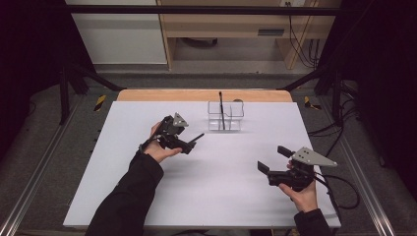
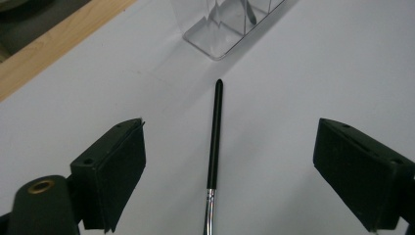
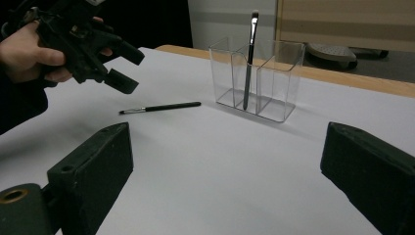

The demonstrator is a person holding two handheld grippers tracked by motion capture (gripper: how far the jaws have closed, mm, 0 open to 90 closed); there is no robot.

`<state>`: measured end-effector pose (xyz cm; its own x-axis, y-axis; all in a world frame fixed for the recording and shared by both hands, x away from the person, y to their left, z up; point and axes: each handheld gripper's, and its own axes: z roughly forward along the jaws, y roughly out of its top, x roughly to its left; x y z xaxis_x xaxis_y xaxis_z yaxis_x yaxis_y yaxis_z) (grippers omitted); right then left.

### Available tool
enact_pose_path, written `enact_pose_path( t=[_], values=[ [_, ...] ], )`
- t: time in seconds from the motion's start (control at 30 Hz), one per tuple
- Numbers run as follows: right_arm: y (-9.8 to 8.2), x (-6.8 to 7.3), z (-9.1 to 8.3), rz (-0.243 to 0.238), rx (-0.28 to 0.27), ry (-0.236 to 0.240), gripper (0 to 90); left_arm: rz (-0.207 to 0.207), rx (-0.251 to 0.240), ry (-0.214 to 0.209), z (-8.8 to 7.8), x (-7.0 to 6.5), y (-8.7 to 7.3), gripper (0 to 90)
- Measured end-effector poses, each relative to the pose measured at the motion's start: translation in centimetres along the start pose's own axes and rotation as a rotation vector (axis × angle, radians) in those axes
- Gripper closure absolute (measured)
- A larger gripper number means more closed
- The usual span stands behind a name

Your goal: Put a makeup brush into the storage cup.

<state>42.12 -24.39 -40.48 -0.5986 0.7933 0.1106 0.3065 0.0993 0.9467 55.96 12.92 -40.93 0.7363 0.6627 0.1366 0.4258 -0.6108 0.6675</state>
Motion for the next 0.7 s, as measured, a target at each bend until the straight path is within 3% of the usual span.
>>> enact_pose_path(
  t=[0.43,0.7],
  values=[
    [0.0,0.0,0.0,-0.001,-0.004,0.007,5.8,0.018,0.126,-0.003,3.5,0.1,-0.2,21.5],
    [0.0,0.0,0.0,-0.003,-0.004,0.007,5.8,0.008,0.189,-0.029,4.7,0.4,-0.7,34.7]
  ],
)
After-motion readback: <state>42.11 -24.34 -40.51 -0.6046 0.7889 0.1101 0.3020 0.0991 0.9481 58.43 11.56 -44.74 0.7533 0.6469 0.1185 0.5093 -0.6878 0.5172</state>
